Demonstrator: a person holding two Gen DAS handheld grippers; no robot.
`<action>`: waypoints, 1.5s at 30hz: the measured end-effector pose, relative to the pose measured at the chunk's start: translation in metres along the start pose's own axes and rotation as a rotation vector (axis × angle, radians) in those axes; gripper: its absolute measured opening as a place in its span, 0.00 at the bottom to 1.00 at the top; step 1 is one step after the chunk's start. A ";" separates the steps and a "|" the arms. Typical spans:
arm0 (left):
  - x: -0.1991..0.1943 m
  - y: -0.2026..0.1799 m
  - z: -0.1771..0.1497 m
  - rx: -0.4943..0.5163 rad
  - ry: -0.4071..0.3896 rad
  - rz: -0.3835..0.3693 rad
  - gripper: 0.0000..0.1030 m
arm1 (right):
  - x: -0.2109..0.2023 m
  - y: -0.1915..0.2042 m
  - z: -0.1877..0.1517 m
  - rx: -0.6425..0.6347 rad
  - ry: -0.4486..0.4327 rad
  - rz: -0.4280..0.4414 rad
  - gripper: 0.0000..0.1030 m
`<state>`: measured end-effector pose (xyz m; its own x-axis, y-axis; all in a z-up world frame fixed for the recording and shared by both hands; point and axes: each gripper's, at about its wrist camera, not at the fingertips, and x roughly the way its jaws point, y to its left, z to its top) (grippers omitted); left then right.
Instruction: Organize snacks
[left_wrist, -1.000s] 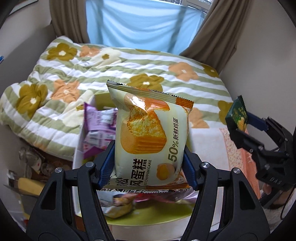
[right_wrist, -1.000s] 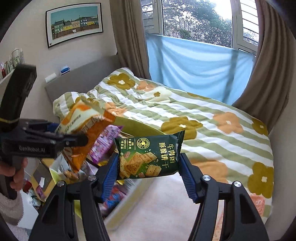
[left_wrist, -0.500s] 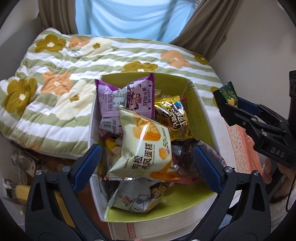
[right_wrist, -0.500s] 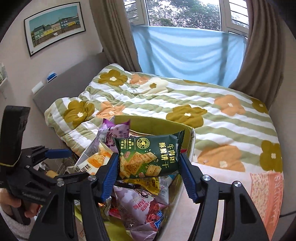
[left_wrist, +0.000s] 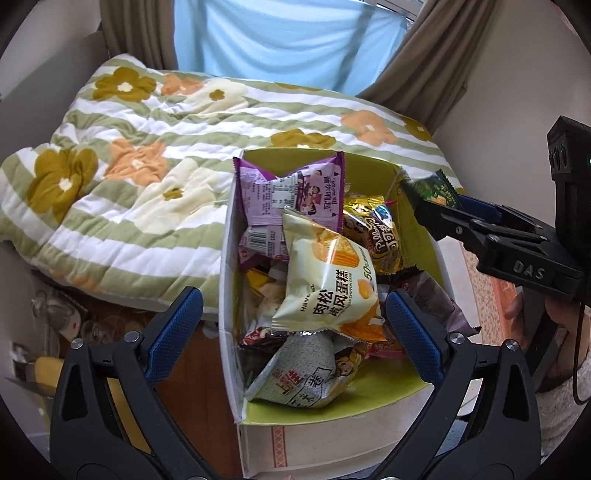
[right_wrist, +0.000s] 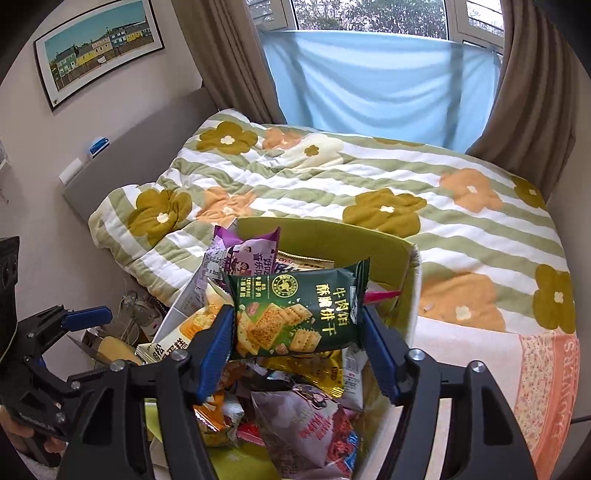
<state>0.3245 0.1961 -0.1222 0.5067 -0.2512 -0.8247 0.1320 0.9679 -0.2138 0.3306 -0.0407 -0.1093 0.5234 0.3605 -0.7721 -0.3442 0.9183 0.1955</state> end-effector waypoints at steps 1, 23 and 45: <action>-0.001 0.000 0.000 0.001 -0.003 0.003 0.96 | 0.000 0.001 -0.001 0.001 -0.007 0.008 0.81; -0.073 -0.045 -0.040 0.060 -0.179 0.121 0.96 | -0.098 -0.007 -0.053 0.052 -0.174 -0.062 0.95; -0.190 -0.192 -0.182 0.137 -0.444 0.185 0.99 | -0.292 -0.025 -0.212 0.065 -0.363 -0.361 0.95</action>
<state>0.0473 0.0582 -0.0197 0.8419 -0.0806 -0.5336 0.1018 0.9948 0.0103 0.0213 -0.2033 -0.0171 0.8406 0.0410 -0.5400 -0.0479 0.9989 0.0013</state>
